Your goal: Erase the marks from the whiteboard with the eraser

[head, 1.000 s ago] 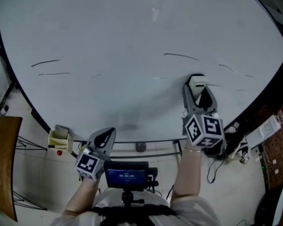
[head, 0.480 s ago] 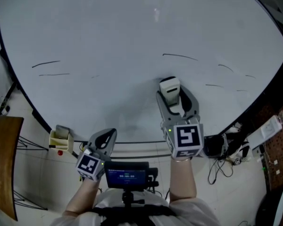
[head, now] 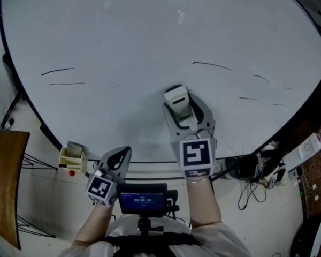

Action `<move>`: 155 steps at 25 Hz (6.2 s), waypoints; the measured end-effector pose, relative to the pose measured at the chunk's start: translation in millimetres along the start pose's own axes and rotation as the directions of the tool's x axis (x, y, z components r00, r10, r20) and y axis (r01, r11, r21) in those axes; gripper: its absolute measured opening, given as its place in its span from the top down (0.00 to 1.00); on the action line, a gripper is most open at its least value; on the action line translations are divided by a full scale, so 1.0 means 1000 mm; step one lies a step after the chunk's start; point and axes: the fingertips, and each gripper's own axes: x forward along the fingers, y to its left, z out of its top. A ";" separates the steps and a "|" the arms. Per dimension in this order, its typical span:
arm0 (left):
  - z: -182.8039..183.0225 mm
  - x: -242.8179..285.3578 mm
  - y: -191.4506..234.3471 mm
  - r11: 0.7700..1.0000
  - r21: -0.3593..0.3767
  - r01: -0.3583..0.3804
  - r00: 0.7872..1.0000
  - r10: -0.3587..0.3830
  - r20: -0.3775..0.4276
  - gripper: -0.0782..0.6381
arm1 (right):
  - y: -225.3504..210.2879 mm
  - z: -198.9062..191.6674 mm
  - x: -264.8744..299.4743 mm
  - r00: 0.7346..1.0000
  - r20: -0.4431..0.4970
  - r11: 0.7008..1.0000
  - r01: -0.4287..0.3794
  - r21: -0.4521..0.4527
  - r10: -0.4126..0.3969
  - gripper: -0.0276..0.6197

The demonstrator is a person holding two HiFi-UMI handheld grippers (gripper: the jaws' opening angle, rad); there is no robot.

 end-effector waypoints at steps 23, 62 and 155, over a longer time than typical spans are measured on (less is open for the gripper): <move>-0.001 0.013 0.005 1.000 -0.010 0.003 1.000 -0.003 0.016 0.90 | -0.088 0.011 -0.019 0.988 0.071 0.989 0.134 0.059 -0.138 0.55; 0.004 -0.004 0.011 0.998 0.006 -0.062 0.998 0.062 0.014 0.90 | 0.011 0.022 0.010 0.994 0.099 0.992 -0.040 -0.122 0.052 0.55; 0.050 -0.124 -0.248 0.998 0.054 0.013 0.999 -0.015 0.038 0.90 | 0.052 -0.086 -0.329 0.975 0.099 0.904 -0.219 0.368 0.197 0.55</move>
